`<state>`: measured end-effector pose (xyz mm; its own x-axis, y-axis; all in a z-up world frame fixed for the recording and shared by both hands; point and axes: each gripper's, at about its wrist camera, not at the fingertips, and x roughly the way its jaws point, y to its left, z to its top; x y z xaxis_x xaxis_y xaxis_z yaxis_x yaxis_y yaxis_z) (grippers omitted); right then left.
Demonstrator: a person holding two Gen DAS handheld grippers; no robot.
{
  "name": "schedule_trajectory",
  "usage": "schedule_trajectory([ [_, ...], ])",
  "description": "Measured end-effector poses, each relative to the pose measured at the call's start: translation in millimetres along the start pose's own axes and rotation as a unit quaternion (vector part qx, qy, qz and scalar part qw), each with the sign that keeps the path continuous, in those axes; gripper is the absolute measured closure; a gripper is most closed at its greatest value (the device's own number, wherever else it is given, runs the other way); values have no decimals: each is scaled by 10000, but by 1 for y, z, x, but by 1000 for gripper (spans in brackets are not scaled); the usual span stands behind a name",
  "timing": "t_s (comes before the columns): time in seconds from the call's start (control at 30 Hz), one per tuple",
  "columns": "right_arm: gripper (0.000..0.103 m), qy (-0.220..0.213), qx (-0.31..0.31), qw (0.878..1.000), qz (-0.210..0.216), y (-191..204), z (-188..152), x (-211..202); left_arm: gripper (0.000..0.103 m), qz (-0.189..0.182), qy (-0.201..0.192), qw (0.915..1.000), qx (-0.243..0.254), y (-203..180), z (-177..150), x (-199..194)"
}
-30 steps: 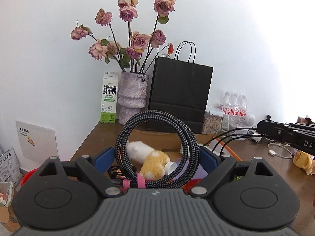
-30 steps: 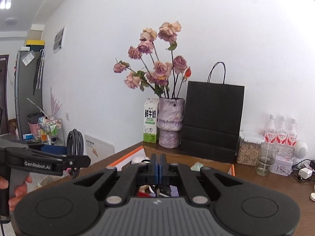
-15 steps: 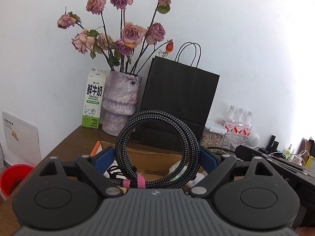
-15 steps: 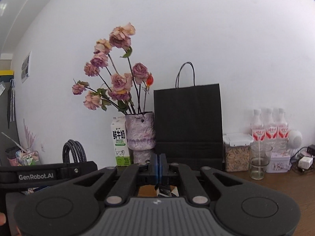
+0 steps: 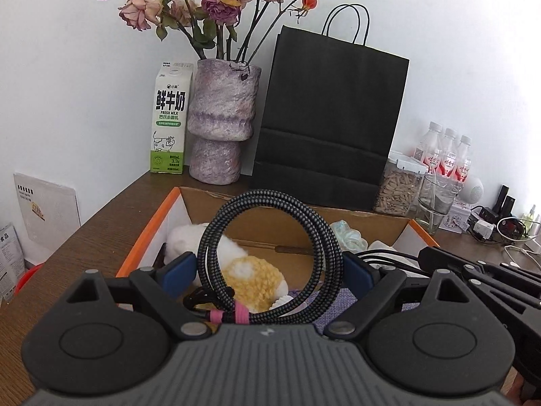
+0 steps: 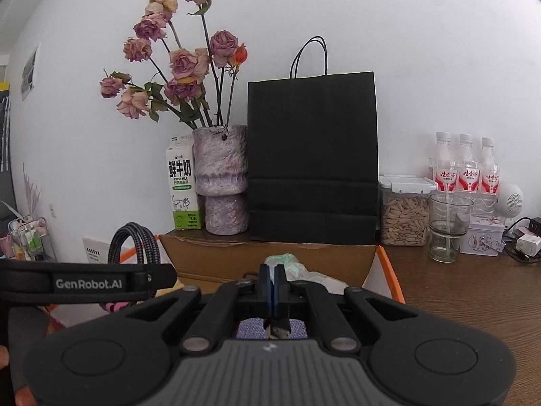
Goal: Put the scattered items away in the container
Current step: 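Carry the black cable into the box and open both grippers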
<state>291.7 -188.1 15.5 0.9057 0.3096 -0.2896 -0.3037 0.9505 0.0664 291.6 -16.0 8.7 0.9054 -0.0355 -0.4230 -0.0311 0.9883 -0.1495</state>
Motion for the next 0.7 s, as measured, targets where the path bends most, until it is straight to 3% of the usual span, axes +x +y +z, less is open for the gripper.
schedule_trajectory([
  [0.1, 102, -27, -67, 9999, -121, 2, -2, -4, 8, 138, -63, 9998, 139, -4, -3, -3],
  [0.13, 102, -36, -84, 9998, -154, 2, -3, -6, 1, 220, -135, 9995, 201, -5, -3, -5],
  [0.23, 91, 32, -86, 9999, -138, 4, -4, -12, 0, 336, -357, 9983, 315, -7, -5, -13],
  [0.27, 74, 32, -58, 9999, -109, 3, -4, -15, 0, 367, -387, 9981, 299, -6, -6, -15],
  [0.3, 44, 57, -48, 9999, -97, 4, -5, -16, 0, 486, -402, 9977, 263, -5, -7, -16],
  [0.33, 31, 64, -45, 9999, -135, 4, -5, -18, 0, 567, -404, 9973, 239, -3, -8, -17],
  [0.37, 10, 42, -68, 9999, -140, 5, -5, -20, 0, 573, -388, 9974, 215, -1, -9, -18],
  [0.4, 2, 28, -101, 9999, -130, 5, -5, -23, 0, 544, -370, 9977, 179, 1, -9, -19],
  [0.7, 0, 247, -84, 9993, -277, 6, -12, -27, 0, 582, -609, 9964, 8, 11, -19, -35],
])
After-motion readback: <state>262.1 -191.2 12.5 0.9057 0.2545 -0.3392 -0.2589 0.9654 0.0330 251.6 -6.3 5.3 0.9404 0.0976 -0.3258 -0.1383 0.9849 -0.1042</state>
